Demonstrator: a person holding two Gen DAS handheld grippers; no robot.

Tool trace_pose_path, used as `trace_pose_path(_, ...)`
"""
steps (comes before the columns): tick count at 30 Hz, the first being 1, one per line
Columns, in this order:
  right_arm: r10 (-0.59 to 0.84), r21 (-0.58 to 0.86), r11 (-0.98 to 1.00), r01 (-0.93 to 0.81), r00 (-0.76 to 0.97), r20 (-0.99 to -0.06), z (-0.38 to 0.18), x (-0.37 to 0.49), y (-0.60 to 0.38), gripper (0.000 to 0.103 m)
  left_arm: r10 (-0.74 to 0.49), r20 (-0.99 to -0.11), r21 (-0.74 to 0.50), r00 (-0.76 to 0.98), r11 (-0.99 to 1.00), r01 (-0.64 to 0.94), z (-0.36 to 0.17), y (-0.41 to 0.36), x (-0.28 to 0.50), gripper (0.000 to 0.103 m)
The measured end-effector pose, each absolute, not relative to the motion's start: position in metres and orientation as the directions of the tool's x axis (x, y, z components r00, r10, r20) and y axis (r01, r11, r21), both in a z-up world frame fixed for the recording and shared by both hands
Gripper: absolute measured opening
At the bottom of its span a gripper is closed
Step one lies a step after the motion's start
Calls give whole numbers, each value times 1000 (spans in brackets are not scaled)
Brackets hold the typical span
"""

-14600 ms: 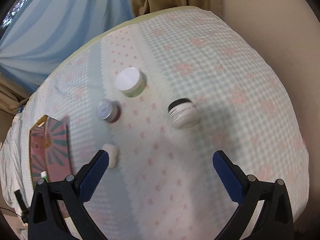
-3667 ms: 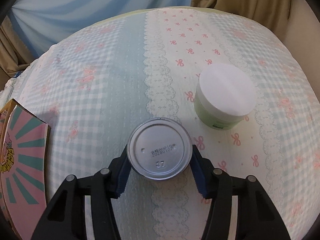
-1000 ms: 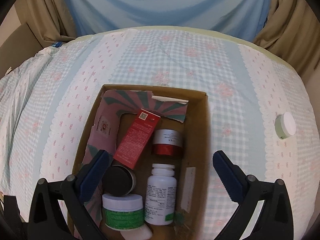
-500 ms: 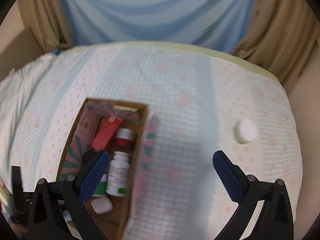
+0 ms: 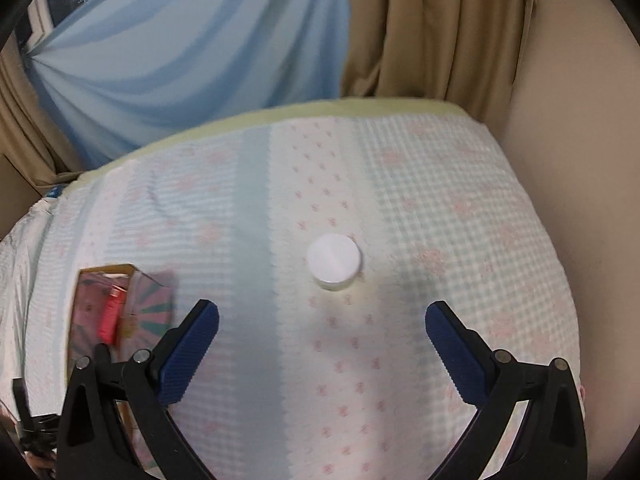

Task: Organize rigid objects
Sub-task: 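Move the right gripper back and grasp the white-lid jar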

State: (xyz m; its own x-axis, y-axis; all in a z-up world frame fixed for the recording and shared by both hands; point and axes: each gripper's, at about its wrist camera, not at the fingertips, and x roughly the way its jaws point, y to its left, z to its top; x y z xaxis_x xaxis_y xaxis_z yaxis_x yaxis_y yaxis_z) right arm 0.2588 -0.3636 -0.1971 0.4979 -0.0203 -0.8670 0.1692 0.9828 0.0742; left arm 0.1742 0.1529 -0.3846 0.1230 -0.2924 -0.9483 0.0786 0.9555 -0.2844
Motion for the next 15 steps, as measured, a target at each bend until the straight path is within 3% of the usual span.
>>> trace_pose_path(10, 37, 68, 996, 56, 426, -904, -322, 317, -373, 103, -260, -950, -259, 170, 965, 29, -383, 153, 168, 26)
trace_pose_path(15, 43, 104, 988, 115, 441, -896, -364, 339, -382, 103, -240, -953, -242, 188, 970, 13, -383, 151, 167, 26)
